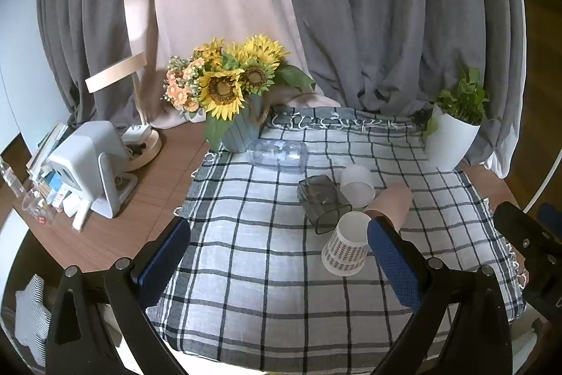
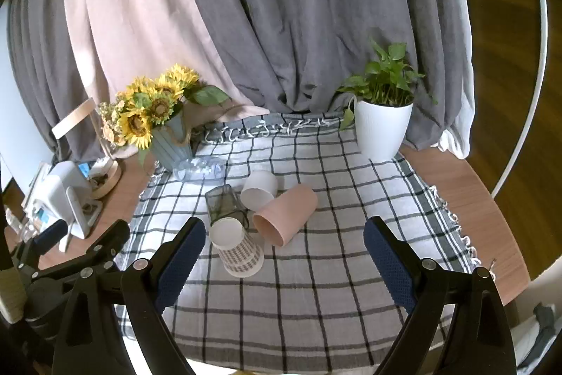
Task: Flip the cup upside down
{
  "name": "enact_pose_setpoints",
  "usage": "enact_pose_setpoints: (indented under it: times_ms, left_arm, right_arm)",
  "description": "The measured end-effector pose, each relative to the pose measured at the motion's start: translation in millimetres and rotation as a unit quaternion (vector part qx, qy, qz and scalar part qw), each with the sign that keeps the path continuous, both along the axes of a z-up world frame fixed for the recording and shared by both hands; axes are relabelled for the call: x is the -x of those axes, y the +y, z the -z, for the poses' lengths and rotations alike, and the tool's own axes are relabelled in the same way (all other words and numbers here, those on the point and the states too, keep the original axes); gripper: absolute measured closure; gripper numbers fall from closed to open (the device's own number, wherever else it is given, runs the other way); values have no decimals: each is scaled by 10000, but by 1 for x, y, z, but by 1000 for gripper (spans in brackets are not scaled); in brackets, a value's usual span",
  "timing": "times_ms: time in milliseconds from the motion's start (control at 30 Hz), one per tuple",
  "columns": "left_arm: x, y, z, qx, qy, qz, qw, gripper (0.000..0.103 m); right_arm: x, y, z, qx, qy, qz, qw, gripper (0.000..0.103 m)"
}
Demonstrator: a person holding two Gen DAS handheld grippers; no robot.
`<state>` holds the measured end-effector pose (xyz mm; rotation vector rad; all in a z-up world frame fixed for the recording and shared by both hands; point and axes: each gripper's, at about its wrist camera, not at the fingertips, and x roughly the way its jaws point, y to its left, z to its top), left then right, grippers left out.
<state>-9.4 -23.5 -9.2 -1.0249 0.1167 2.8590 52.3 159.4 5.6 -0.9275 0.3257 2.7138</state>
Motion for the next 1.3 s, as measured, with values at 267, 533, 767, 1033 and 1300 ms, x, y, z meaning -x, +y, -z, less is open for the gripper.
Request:
enact_pose_setpoints:
  times_ms: [267,533,767,1033,1300]
  left_arm:
    - [0,2,1,-29,-7,28,10000,0]
    - [-1,7,-1,10,48,88,9999,0]
    - [-2,9,-2,22,75,91,9999,0]
    - [-3,10,-2,30,85,108,9999,0]
    - [-3,11,-3,29,87,157,9998,0]
  right_arm:
    - [-2,1,-1,-2,-7,35,10000,11]
    - [-4,7,-2,3,7,109,9999,11]
    - [-5,9,-1,14,10,125,9999,11]
    - [-6,8,-1,6,20,130,9999,11]
    - [-7,8,-1,4,29,159,9999,11]
